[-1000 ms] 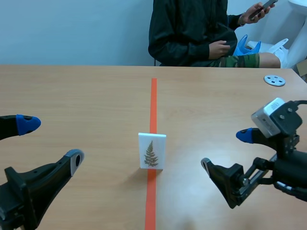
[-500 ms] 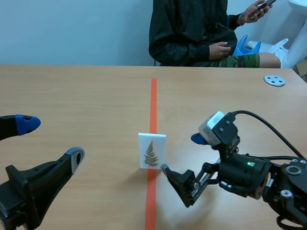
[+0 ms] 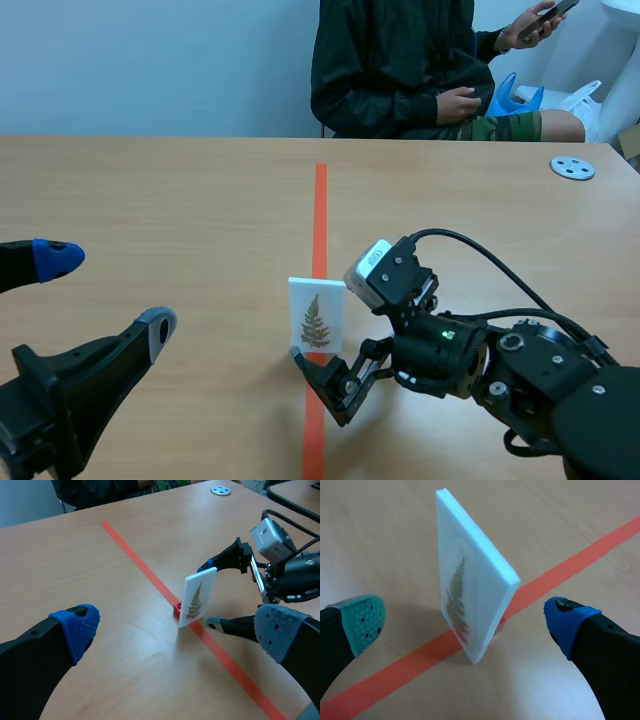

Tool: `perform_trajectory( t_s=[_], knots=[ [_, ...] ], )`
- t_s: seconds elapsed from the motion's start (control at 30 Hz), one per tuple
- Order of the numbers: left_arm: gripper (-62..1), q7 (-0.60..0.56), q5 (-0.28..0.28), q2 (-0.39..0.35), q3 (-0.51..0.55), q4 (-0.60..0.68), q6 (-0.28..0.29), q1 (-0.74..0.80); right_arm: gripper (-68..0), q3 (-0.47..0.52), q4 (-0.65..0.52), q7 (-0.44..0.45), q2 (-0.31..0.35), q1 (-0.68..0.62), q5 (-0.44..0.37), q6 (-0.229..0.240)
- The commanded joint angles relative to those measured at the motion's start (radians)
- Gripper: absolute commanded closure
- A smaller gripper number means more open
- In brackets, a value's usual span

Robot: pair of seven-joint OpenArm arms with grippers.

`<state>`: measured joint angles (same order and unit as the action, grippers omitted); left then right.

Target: Sort the leaf by its shape. The table is split by an orange tape line. A compound leaf with several leaflets goes to the left side, a simple leaf with one blade goes to the right side. Return to the home posture when a red brick is placed on the table.

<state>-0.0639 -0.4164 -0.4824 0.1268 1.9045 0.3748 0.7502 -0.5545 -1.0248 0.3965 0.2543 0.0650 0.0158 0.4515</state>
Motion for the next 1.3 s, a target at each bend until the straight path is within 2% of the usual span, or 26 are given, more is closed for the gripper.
perform_trajectory(
  t_s=[0.0, 0.2, 0.33, 0.47, 0.77, 1.0, 1.17, 1.27],
  knots=[
    [-62.3, -0.014, -0.006, 0.003, -0.003, 0.008, 0.002, -0.003, -67.9, -0.006, 0.004, 0.021, -0.011, 0.029, -0.002, -0.003],
    [-62.3, -0.014, -0.006, 0.003, -0.003, 0.008, 0.002, -0.003, -66.3, -0.045, 0.029, 0.032, -0.028, 0.04, 0.006, -0.025],
    [-62.3, -0.015, -0.006, 0.003, -0.003, 0.008, 0.002, -0.003, -47.3, -0.058, 0.029, 0.029, -0.027, 0.034, 0.007, -0.025],
    [-62.3, -0.014, -0.006, 0.003, -0.003, 0.008, 0.002, -0.003, -41.6, -0.058, 0.029, 0.029, -0.027, 0.032, 0.007, -0.025],
    [-62.3, -0.014, -0.006, 0.003, -0.003, 0.008, 0.002, -0.003, -17.6, -0.058, 0.029, 0.029, -0.027, 0.032, 0.007, -0.025],
    [-62.3, -0.014, -0.006, 0.003, -0.003, 0.008, 0.002, -0.003, -1.9, -0.057, 0.029, 0.03, -0.027, 0.032, 0.007, -0.025],
    [-62.3, -0.014, -0.006, 0.003, -0.003, 0.008, 0.002, -0.003, -1.5, -0.051, 0.02, 0.062, -0.021, 0.032, 0.007, -0.024],
    [-62.3, -0.014, -0.006, 0.003, -0.003, 0.008, 0.002, -0.003, -1.5, -0.033, -0.013, 0.066, -0.001, 0.032, 0.007, -0.008]
  ],
)
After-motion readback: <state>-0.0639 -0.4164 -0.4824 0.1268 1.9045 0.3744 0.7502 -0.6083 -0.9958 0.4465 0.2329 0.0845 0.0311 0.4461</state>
